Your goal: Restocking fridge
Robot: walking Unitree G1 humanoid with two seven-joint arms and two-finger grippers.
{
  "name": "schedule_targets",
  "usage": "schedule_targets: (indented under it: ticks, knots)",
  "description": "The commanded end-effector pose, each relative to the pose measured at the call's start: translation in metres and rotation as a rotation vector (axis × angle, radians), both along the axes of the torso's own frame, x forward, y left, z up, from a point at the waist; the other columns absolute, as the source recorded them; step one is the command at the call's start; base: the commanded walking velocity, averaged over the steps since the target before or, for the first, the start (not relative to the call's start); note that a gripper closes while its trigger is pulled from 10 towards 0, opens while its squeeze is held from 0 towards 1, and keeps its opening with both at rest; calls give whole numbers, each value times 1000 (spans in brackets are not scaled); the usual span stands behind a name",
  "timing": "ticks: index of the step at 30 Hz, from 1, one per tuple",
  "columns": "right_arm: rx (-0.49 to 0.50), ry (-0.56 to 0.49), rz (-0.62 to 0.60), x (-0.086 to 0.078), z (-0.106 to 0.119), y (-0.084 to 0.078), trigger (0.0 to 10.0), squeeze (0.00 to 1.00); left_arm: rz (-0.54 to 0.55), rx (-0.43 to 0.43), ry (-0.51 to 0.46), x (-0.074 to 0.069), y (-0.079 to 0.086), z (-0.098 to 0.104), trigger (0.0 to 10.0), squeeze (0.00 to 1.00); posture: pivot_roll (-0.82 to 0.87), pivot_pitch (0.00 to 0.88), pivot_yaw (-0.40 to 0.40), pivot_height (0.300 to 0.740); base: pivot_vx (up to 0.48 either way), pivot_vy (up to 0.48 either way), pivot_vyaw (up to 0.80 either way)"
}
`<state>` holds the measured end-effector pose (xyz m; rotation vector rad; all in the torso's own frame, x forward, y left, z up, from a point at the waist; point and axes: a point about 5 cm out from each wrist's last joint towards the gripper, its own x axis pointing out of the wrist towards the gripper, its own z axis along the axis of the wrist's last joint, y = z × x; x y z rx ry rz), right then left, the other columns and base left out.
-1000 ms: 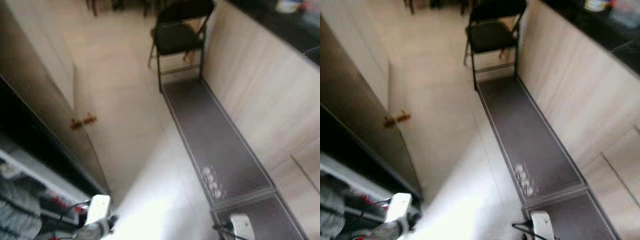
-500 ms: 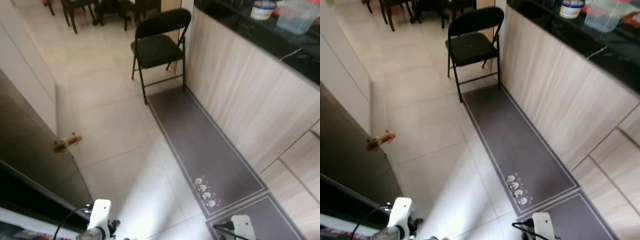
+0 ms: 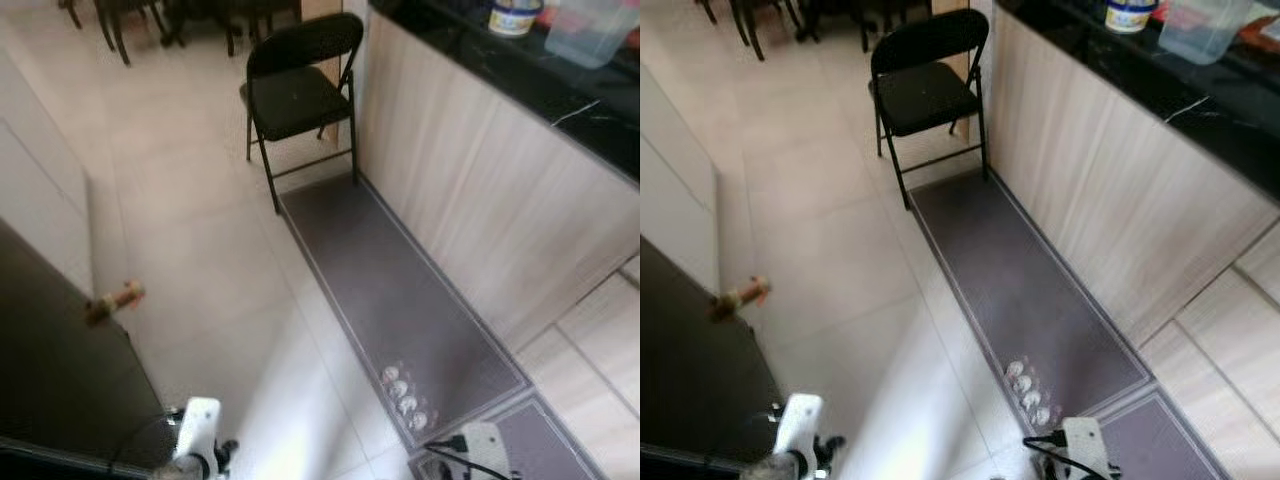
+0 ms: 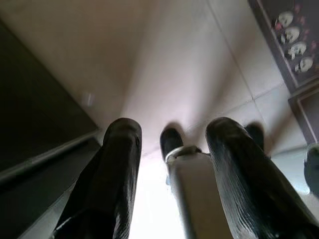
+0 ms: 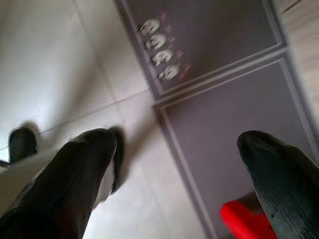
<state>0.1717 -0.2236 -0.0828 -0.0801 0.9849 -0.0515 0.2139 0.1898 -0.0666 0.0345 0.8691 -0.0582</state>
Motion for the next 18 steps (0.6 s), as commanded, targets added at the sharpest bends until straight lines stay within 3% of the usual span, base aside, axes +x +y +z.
schedule_targets:
  ticks: [1, 16, 18]
  knots:
    - [25, 14, 2, -3, -3, 9, 10000, 0, 13, 29, 38, -9, 12, -4, 10000, 0, -109, 155, -10, 740, 341, 0, 0]
    - [7, 9, 32, -2, -3, 8, 10000, 0, 11, 35, 48, -11, 13, -5, 10000, 0, -107, 160, -14, 740, 340, 0, 0]
    - [3, 9, 39, -2, -2, 8, 10000, 0, 12, 36, 47, -11, 13, -5, 10000, 0, -106, 161, -14, 740, 343, 0, 659]
